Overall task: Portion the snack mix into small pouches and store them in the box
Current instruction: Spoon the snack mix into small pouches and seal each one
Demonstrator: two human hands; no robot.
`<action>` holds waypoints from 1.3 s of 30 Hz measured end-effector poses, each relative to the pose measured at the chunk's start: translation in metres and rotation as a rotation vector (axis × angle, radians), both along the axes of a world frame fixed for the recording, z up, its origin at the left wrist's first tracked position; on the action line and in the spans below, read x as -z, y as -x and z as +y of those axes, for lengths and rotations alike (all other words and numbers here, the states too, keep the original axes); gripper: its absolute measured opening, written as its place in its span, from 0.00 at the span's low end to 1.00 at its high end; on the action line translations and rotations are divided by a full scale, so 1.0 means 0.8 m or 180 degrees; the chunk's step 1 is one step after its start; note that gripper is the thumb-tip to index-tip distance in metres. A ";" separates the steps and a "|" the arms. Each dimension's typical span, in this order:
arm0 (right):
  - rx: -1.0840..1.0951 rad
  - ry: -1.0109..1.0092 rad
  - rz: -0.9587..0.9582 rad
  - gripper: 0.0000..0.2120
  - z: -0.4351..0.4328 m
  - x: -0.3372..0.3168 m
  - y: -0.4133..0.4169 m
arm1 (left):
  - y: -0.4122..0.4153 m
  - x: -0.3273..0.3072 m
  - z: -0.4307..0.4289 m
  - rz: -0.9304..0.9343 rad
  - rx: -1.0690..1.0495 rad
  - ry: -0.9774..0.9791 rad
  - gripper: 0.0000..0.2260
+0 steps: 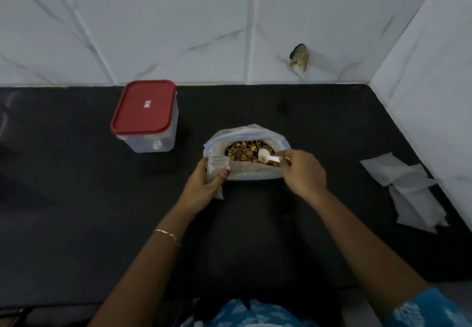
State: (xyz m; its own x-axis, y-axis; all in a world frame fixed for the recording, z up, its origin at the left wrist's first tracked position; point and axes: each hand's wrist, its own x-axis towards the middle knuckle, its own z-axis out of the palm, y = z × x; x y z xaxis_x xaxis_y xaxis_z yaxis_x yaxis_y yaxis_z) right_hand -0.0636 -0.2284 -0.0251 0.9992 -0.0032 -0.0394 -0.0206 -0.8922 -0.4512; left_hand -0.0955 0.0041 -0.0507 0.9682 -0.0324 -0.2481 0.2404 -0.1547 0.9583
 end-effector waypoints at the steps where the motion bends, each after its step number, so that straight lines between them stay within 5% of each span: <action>1: -0.0220 0.0512 -0.0301 0.15 0.002 0.001 0.006 | 0.001 0.001 0.000 0.0003 -0.0013 0.0021 0.18; 3: -0.0596 0.0968 -0.0514 0.19 0.010 0.003 0.018 | 0.002 0.002 -0.001 0.0000 -0.0033 0.0056 0.18; 6: -0.0587 0.0780 -0.0439 0.17 0.019 0.005 0.023 | 0.001 0.002 -0.001 0.0001 -0.0021 0.0073 0.18; 11: 0.0387 -0.1236 0.0807 0.14 0.015 0.009 0.006 | 0.001 0.004 0.000 0.0044 0.0067 0.0091 0.20; 15: -0.0007 -0.0163 0.0156 0.14 0.023 0.010 0.020 | 0.006 0.003 -0.003 0.0059 0.0095 0.0151 0.17; 18: -0.0282 -0.0034 -0.0110 0.14 0.037 0.014 0.029 | 0.008 0.004 -0.004 0.0051 0.0136 0.0245 0.14; 20: -0.0091 -0.0573 0.0355 0.14 0.038 0.019 0.023 | 0.008 0.003 -0.006 0.0076 0.0212 0.0297 0.14; 24: 0.1146 -0.2908 0.1780 0.10 0.041 0.022 0.018 | 0.010 0.003 -0.009 0.0093 0.0305 0.0387 0.16; 33: 0.1518 -0.3490 0.1937 0.08 0.046 0.029 0.023 | 0.014 0.000 -0.011 -0.0015 0.0280 0.0410 0.19; 39: 0.1393 -0.3570 0.1812 0.09 0.028 0.016 0.022 | 0.019 0.008 -0.005 -0.0713 -0.0083 -0.0820 0.22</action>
State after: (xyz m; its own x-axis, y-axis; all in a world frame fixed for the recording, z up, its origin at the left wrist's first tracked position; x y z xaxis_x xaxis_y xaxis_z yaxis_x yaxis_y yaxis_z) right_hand -0.0813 -0.2059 -0.0382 0.7676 -0.0093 -0.6409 -0.6381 0.0830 -0.7655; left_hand -0.1106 0.0001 -0.0574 0.9992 0.0292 -0.0260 0.0354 -0.3951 0.9180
